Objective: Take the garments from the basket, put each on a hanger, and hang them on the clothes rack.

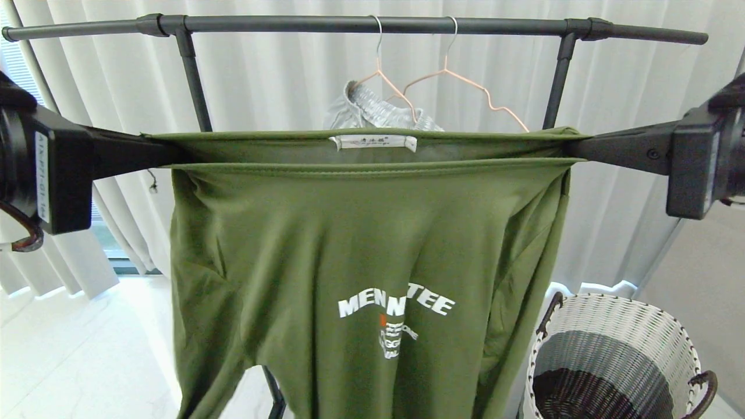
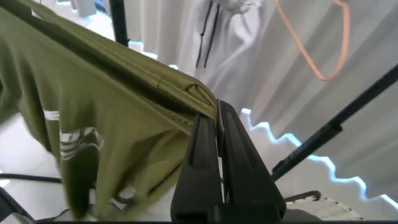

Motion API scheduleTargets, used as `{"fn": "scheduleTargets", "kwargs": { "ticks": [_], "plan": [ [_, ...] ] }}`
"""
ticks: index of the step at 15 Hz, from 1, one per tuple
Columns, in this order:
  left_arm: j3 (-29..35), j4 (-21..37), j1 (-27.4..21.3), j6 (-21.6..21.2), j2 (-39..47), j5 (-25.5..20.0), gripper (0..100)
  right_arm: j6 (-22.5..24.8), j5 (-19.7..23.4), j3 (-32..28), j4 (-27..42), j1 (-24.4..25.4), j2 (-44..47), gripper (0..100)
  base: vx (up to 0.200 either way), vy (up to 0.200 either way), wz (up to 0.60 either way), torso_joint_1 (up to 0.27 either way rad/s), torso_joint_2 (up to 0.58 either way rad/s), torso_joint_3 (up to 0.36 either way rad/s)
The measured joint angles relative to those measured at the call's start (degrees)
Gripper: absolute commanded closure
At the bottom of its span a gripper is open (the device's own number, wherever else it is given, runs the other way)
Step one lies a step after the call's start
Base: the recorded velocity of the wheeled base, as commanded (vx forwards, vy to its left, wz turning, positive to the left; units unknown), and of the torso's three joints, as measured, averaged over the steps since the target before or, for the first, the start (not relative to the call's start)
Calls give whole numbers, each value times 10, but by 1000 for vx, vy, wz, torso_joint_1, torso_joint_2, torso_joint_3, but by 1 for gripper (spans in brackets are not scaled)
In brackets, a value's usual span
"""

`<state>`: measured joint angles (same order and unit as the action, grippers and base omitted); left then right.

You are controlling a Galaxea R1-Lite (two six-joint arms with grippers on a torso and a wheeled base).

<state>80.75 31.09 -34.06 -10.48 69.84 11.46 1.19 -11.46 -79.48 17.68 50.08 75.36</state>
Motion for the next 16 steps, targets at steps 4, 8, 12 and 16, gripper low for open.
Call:
{"fn": "scheduleTargets", "kwargs": {
  "ticks": [4,8,12,16],
  "plan": [
    [1,-17,-54,1,-7,5,100,15,28,-29,43,-2,-25,100,0,0,0,0,0,0],
    [-1,-19,-68,0,-9,5,100,16,61,-118,189,-7,-33,100,0,0,0,0,0,0],
    [0,-22,-69,2,-5,2,100,15,156,-177,346,-32,-57,100,0,0,0,0,0,0],
    [-1,-73,-73,3,18,2,100,15,281,-179,426,-30,-90,100,0,0,0,0,0,0]
  ]
}}
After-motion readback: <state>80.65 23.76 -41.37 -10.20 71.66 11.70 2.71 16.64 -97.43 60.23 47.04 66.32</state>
